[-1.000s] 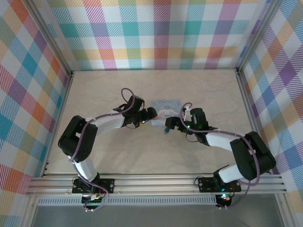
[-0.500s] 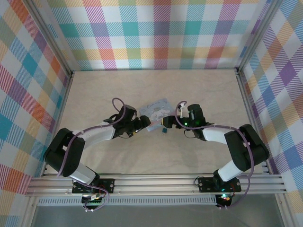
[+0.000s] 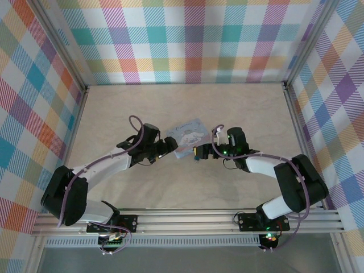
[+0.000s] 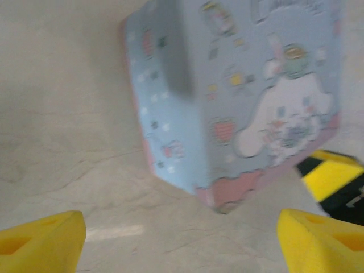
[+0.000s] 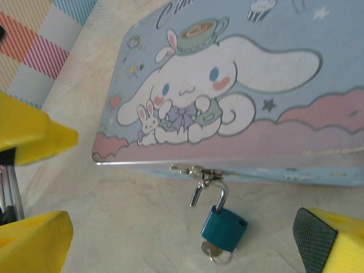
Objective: Unlock a padlock with a key
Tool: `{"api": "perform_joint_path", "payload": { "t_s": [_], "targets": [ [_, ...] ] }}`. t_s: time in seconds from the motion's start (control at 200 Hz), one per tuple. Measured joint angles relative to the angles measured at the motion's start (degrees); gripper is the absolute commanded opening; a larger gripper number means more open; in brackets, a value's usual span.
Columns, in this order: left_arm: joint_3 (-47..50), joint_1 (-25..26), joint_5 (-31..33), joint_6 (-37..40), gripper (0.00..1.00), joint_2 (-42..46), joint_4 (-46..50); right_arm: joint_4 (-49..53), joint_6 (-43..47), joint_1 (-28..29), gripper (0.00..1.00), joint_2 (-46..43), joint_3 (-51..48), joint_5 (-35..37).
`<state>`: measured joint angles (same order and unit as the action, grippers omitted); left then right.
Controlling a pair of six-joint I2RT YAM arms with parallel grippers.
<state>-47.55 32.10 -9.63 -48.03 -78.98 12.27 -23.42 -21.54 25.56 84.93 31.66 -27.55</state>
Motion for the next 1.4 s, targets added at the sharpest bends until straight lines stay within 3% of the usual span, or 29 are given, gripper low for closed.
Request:
{"api": "perform_joint_path", "payload": {
  "t_s": [0.185,0.535,0.93,1.4],
  "targets": [
    [-8.3,0.0,-2.3,2.4,0.84,-2.3,0.0,-0.1,0.0,1.4,0.94,1.2,-0.1,-0.7],
    [-19.8,0.8,-7.6,5.5,0.8,-17.4,-0.5,-0.2,0.0,2.3,0.86,8.2,3.3,-2.5],
    [-20.9,1.3,-8.4,5.7,0.79,-20.7,-0.6,-2.5,-0.1,2.3,0.78,14.0,6.2,-5.4],
    [-20.7,1.7,-8.3,5.6,0.79,-20.9,-1.7,-5.5,-1.1,2.3,0.61,15.1,6.2,-7.4]
  ]
}}
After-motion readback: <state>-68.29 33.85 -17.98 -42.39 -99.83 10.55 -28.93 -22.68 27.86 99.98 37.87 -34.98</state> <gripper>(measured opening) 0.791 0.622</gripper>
